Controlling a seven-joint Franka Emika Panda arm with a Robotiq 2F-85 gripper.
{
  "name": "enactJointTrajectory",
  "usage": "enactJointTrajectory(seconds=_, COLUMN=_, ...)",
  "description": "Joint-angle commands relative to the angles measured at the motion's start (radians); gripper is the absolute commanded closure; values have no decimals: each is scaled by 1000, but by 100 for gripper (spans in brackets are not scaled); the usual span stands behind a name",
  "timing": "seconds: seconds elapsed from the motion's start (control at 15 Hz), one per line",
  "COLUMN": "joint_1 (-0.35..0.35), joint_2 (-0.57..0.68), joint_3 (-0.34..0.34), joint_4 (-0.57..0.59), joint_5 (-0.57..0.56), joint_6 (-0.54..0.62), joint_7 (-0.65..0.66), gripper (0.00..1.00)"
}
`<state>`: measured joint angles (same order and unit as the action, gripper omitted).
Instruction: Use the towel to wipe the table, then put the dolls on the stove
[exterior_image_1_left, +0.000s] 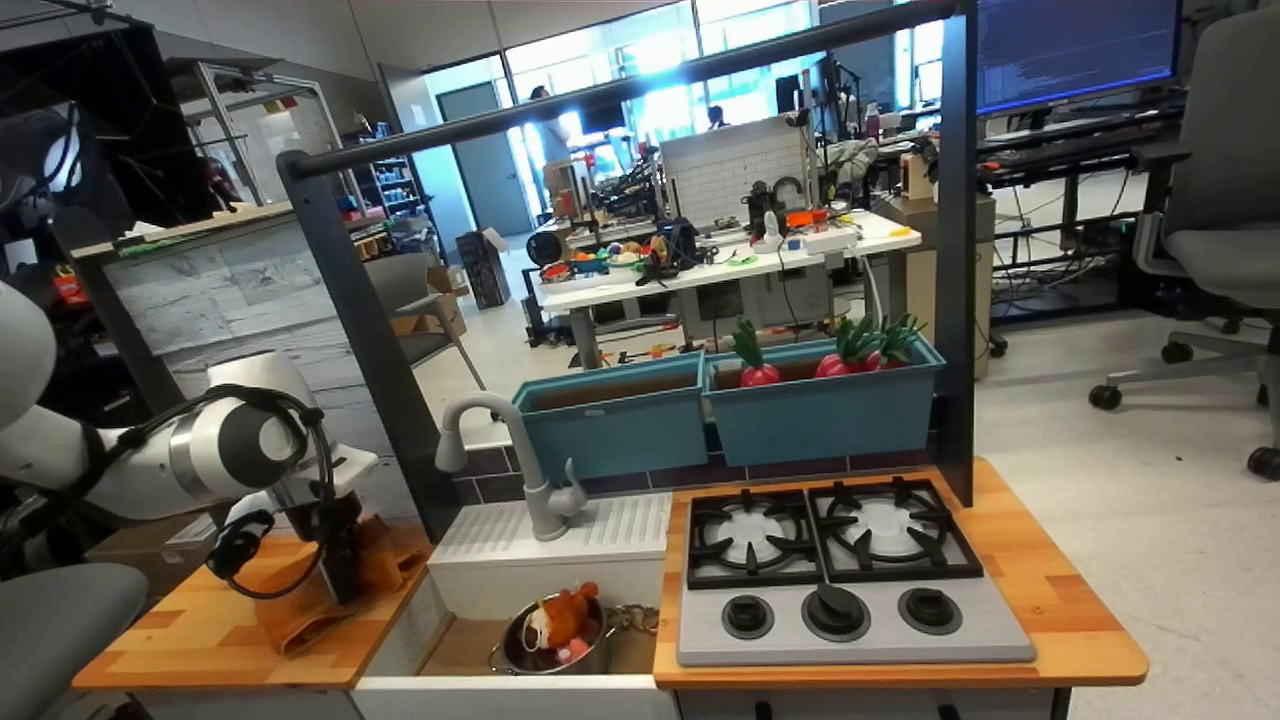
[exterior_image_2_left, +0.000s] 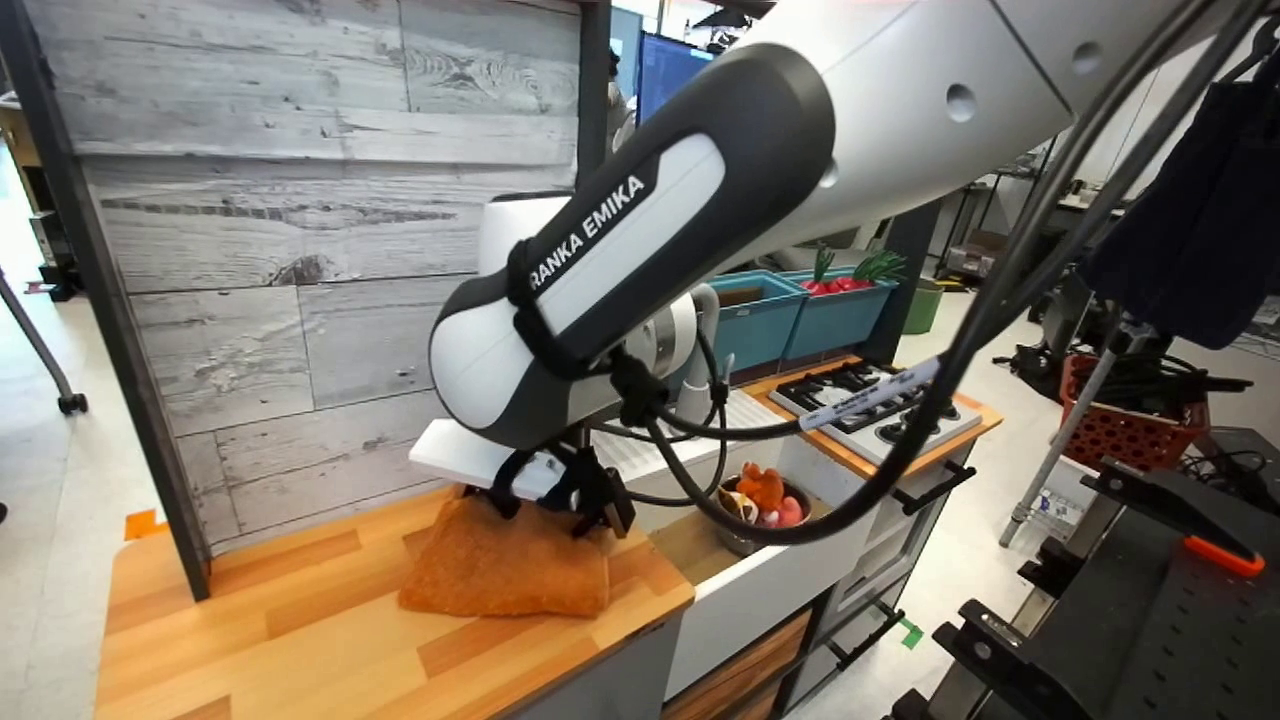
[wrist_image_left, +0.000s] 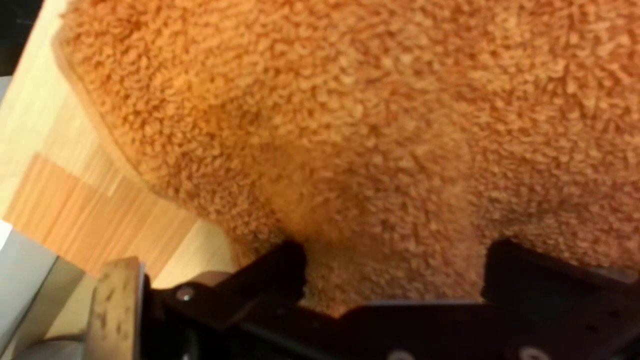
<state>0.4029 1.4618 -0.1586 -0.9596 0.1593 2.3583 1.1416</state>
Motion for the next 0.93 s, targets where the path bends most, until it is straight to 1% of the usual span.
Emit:
enactJointTrajectory(seconds=0.0, joint_1=-13, joint_2=80, joint_3=73, joint_4=68, joint_5=-48, joint_6=-67, joint_7=2, gripper=0)
enactJointTrajectory(seconds=0.2, joint_1=32, joint_2=80, joint_3=142, joint_4=97, joint_5=-93, joint_6=-75, joint_7=-70, gripper=0)
enactJointTrajectory(seconds=0.27, joint_1=59, joint_2=70, joint_3=148, joint_4=83, joint_5=-79, joint_6=-64, joint_7=-102, gripper=0)
enactJointTrajectory(seconds=0.4, joint_1=124, joint_2=77, joint_3=157, joint_4=88, joint_5=-108, joint_6=-45, joint_7=-129, gripper=0)
enactJointTrajectory(seconds=0.47, joint_1=154, joint_2=95, joint_3=160, joint_4=119, joint_5=-142, joint_6=-62, joint_7=-125, gripper=0)
enactJointTrajectory(seconds=0.6, joint_1=205, joint_2=101, joint_3=147, joint_4=136, joint_5=-180, joint_6=-85, joint_7=-130, gripper=0)
enactJointTrajectory(seconds=0.67, joint_1=222, joint_2=68, joint_3=136, joint_4=95, joint_5=-195, joint_6=-81, joint_7=-124, gripper=0)
enactJointTrajectory(seconds=0.8, joint_1=249, joint_2=71, joint_3=81, joint_4=109, joint_5=-245, joint_6=-88, joint_7=-111, gripper=0)
enactJointTrajectory(seconds=0.87, joint_1=250, joint_2=72, joint_3=54, joint_4=120, joint_5=-266, joint_6=-103, joint_7=-105, gripper=0)
